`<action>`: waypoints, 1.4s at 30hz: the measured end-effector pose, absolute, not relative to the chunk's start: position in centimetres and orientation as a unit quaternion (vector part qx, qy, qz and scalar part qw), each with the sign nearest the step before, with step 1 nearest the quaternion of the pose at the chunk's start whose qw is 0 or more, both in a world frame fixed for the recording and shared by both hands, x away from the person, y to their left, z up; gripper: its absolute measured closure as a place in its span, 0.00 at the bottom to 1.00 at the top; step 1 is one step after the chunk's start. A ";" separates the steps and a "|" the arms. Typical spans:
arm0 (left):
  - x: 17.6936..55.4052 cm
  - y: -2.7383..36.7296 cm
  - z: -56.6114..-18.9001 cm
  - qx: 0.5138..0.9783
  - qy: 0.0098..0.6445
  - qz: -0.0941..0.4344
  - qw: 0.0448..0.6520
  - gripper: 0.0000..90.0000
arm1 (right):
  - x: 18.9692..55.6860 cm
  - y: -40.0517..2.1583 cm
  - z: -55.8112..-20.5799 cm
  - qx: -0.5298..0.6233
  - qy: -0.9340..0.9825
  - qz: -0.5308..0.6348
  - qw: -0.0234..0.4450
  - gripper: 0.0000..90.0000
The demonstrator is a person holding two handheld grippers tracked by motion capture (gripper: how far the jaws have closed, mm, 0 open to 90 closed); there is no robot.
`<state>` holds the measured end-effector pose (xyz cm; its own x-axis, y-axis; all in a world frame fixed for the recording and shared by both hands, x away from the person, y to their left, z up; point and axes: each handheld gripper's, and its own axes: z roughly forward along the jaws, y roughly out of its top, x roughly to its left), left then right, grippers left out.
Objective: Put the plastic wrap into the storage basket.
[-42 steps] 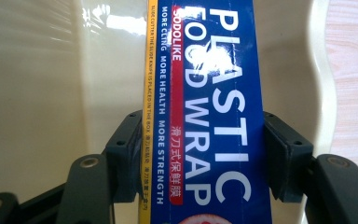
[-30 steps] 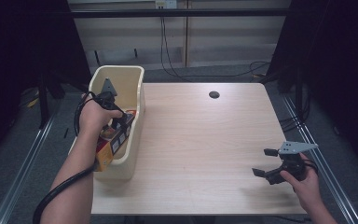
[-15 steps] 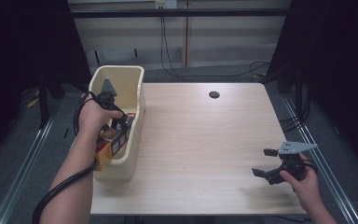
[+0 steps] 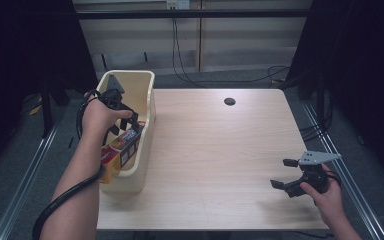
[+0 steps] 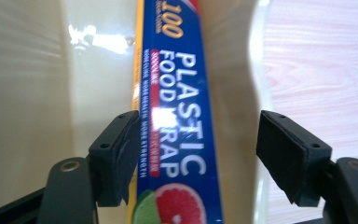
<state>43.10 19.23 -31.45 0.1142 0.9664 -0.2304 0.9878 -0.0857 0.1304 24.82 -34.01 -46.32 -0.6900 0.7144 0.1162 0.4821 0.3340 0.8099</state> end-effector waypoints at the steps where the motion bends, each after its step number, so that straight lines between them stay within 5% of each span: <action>1: 43.1 19.1 -31.3 0.737 0.662 -0.041 0.129 0.34 | 24.8 -34.0 -46.3 0.370 0.807 0.441 0.131 0.02; 42: 42.5 11.3 -29.1 0.794 0.573 -0.039 0.202 0.14 | 24.8 -33.6 -46.1 0.362 0.809 0.446 0.129 0.02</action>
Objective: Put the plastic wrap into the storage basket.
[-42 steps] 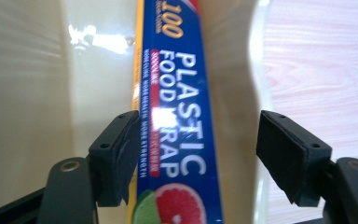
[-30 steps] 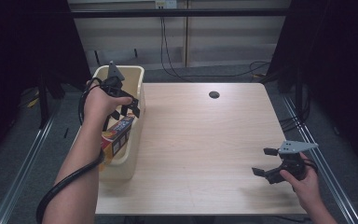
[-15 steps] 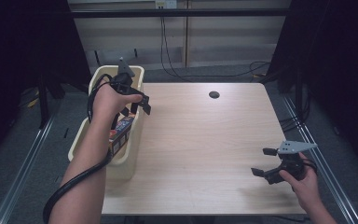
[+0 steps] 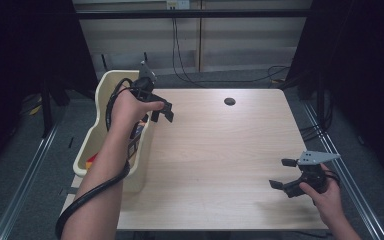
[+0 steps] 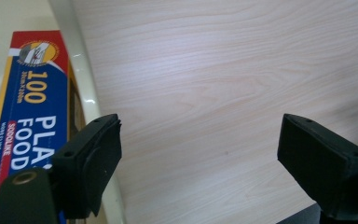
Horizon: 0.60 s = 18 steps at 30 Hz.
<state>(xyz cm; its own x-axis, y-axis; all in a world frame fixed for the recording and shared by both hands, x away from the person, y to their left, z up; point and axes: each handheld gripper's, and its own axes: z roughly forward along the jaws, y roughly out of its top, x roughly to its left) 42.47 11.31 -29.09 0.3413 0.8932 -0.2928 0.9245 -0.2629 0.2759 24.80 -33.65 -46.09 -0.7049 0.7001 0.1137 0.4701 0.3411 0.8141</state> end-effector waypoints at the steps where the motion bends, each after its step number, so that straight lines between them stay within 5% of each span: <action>1: 42.5 11.2 -29.2 0.794 0.572 -0.037 0.202 0.13 | 24.8 -33.7 -46.1 0.361 0.808 0.446 0.129 0.02; 18: 42.1 8.2 -31.2 0.811 0.539 -0.049 0.222 0.08 | 24.8 -33.7 -46.0 0.361 0.808 0.448 0.129 0.02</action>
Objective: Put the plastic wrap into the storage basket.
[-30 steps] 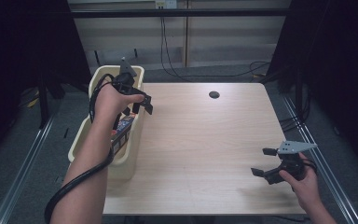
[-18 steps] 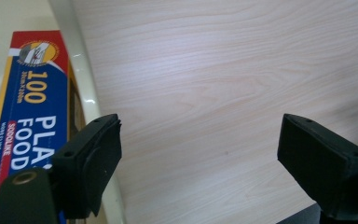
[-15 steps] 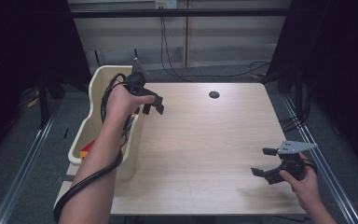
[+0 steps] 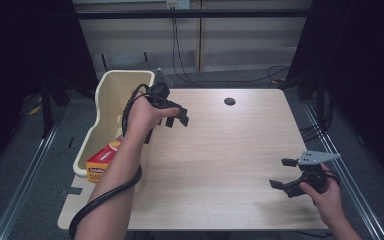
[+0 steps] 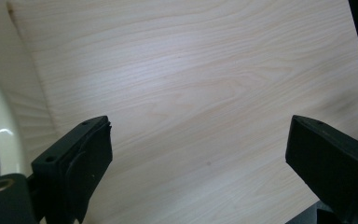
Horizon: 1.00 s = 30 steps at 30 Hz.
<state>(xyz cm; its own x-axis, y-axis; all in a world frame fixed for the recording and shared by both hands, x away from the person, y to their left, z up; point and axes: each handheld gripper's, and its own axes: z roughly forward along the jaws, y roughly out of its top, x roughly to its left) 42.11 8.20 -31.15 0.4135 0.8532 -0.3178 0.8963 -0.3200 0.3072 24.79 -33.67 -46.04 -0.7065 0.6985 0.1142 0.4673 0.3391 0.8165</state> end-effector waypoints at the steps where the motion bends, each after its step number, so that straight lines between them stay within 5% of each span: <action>1: 42.1 8.1 -31.3 0.810 0.540 -0.049 0.223 0.08 | 24.8 -33.7 -46.0 0.361 0.808 0.448 0.129 0.02; 30: 40.7 4.9 -35.3 0.827 0.510 -0.054 0.231 0.07 | 24.9 -33.6 -46.2 0.361 0.810 0.444 0.128 0.02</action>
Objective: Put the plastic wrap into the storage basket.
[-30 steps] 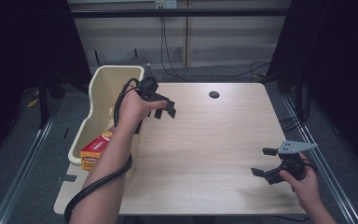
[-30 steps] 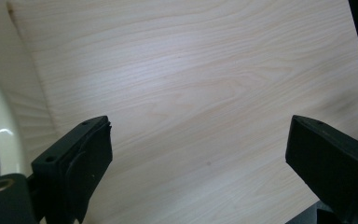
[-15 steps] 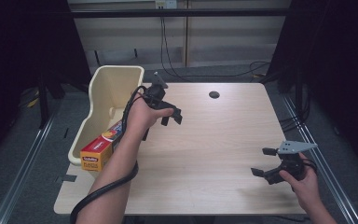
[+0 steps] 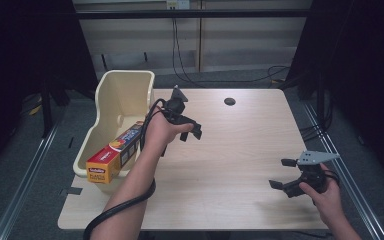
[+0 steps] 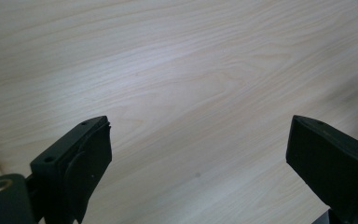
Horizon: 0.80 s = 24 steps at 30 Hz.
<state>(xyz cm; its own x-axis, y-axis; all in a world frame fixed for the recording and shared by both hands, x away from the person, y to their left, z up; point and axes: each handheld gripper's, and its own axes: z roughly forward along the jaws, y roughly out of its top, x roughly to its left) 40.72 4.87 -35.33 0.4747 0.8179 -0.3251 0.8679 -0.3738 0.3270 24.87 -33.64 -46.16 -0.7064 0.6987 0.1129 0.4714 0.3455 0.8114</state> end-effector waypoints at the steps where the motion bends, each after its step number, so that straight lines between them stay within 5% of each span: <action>1: 40.7 4.8 -35.4 0.828 0.508 -0.055 0.231 0.07 | 24.9 -33.6 -46.2 0.360 0.811 0.444 0.127 0.02; 24: 40.0 3.7 -38.4 0.834 0.489 -0.077 0.244 0.08 | 24.9 -33.5 -46.2 0.358 0.813 0.442 0.125 0.02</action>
<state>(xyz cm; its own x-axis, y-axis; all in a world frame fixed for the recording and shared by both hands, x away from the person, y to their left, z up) 40.01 3.71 -38.42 0.5105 0.7776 -0.3669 0.8528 -0.4034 0.3317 24.92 -33.51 -46.21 -0.7121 0.6927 0.1142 0.4721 0.3520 0.8082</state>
